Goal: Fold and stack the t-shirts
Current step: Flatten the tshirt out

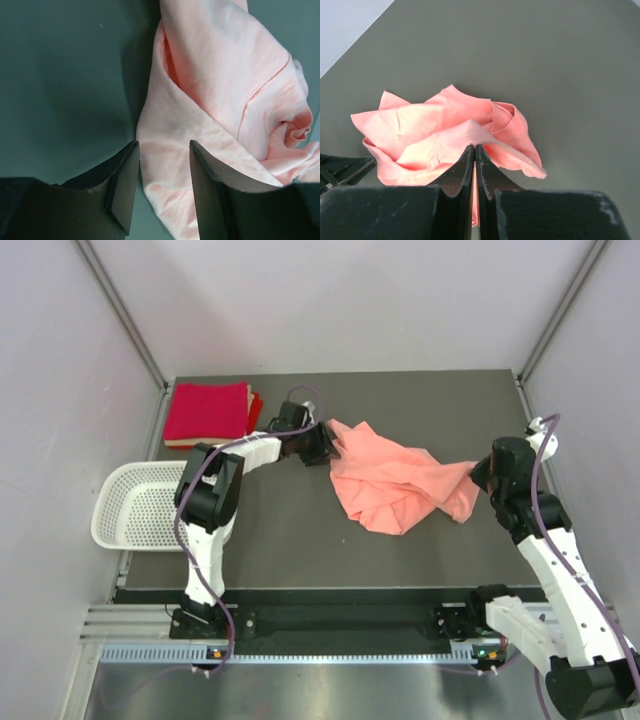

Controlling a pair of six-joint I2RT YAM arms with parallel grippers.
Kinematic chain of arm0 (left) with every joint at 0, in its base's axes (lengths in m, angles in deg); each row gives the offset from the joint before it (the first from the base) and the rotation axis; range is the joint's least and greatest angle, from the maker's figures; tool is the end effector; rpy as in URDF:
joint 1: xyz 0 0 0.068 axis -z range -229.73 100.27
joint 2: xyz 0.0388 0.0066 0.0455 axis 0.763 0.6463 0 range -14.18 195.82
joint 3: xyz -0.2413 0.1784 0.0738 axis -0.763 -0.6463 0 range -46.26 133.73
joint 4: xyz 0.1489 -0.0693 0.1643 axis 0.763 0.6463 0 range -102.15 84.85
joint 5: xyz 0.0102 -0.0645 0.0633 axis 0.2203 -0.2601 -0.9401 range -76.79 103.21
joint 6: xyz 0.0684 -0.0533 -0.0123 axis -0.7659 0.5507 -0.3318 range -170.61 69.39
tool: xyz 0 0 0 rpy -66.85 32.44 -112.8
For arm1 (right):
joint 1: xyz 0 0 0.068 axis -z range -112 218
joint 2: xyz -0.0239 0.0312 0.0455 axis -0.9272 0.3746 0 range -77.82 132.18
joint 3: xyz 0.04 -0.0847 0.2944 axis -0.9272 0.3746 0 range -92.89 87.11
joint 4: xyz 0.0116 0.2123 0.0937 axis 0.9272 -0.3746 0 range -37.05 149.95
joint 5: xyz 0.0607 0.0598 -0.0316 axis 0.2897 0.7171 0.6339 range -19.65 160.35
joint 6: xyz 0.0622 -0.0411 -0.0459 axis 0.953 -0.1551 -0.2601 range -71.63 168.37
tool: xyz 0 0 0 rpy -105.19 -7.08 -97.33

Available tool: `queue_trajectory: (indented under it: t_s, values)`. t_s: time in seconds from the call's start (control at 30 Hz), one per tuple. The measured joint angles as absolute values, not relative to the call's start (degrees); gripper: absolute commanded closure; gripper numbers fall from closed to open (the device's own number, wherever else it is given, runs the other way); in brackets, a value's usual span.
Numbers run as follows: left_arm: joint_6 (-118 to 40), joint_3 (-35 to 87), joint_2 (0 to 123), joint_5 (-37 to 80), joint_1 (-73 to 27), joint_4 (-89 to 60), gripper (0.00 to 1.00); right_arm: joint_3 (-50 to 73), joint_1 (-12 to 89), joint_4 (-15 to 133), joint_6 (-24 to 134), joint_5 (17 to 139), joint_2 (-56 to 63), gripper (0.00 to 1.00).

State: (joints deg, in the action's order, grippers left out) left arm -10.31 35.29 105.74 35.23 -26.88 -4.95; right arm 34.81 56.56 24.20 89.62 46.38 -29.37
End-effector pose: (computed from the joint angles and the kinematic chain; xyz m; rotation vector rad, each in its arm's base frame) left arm 0.4285 -0.2122 0.1848 -0.1834 2.5098 -0.9523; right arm 0.1556 -0.0007 0.3364 0.7656 1.9306 0.1160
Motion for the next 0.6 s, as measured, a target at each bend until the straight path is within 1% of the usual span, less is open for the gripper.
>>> queue_trajectory:
  t_s: [0.23, 0.3, 0.37, 0.4, 0.43, 0.53, 0.6]
  values:
    - [-13.2, 36.5, 108.3, 35.6, -26.9, -7.6, 0.5, 34.8, 56.6, 24.8, 88.7, 47.7, -29.6, 1.0]
    - [-13.9, 37.9, 109.3, 35.6, -26.9, -7.8, 0.59, 34.9, 56.6, 24.8, 88.6, 47.8, -29.9, 1.0]
    - [-14.5, 38.8, 110.2, 35.6, -26.9, -8.3, 0.78, 34.9, 56.6, 25.1, 88.4, 47.8, -30.1, 1.0]
    - [-14.6, 38.8, 110.5, 35.7, -26.9, -8.5, 0.96, 34.9, 56.6, 25.3, 88.4, 47.8, -30.1, 1.0]
    - [-14.5, 38.8, 110.5, 35.8, -26.9, -8.5, 1.0, 34.9, 56.6, 25.7, 88.3, 47.8, -29.9, 1.0]
    - [-14.7, 39.8, 110.5, 36.0, -27.0, -7.0, 1.0, 34.7, 57.2, 28.7, 87.0, 47.8, -27.8, 1.0]
    - [-14.8, 41.8, 109.5, 34.2, -27.1, -3.1, 1.0, 31.3, 58.5, 27.8, 85.8, 47.9, -23.7, 1.0]
